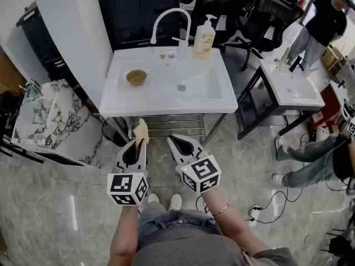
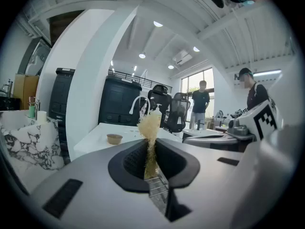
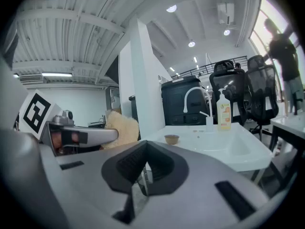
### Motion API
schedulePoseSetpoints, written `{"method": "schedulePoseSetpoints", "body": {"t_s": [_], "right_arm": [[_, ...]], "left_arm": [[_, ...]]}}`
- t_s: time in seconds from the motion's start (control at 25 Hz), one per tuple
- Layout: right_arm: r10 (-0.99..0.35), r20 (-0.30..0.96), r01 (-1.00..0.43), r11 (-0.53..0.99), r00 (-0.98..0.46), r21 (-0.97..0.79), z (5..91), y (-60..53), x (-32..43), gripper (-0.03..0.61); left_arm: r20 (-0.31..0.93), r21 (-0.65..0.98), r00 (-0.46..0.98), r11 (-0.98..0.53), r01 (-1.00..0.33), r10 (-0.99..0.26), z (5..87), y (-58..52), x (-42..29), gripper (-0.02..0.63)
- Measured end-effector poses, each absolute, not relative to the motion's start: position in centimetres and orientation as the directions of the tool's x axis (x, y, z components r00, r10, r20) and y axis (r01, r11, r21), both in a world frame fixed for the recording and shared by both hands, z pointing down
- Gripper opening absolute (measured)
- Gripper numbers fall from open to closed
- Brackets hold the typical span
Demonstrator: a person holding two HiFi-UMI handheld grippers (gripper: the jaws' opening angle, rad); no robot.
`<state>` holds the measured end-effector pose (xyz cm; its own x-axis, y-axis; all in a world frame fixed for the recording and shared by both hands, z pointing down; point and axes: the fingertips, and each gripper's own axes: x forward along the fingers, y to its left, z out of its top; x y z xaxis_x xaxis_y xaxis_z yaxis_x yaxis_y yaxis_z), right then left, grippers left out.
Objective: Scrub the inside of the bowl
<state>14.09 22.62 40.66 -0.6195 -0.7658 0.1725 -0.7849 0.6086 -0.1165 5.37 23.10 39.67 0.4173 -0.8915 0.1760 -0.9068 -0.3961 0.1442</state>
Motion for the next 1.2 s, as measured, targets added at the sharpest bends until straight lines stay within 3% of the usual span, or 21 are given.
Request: {"method": "schedulePoseSetpoints", "body": {"t_s": [0.72, 1.2], "right_arm": [[-0.758, 0.168, -0.776, 0.619, -0.631, -0.12, 40.7, 22.1, 15.5, 0.011], [-0.752, 0.197, -0.777, 0.62, -0.628, -0.111, 41.6, 16.5, 13.9, 0.011]], "left_arm": [[0.183, 0.108, 0.358, -0.343, -0.933, -0.916, 39.5, 22.9, 4.0, 0.046], [0.203, 0.131, 0.339, -0.318, -0.939, -0.919, 40.9, 17.0, 1.4, 0.046]]}}
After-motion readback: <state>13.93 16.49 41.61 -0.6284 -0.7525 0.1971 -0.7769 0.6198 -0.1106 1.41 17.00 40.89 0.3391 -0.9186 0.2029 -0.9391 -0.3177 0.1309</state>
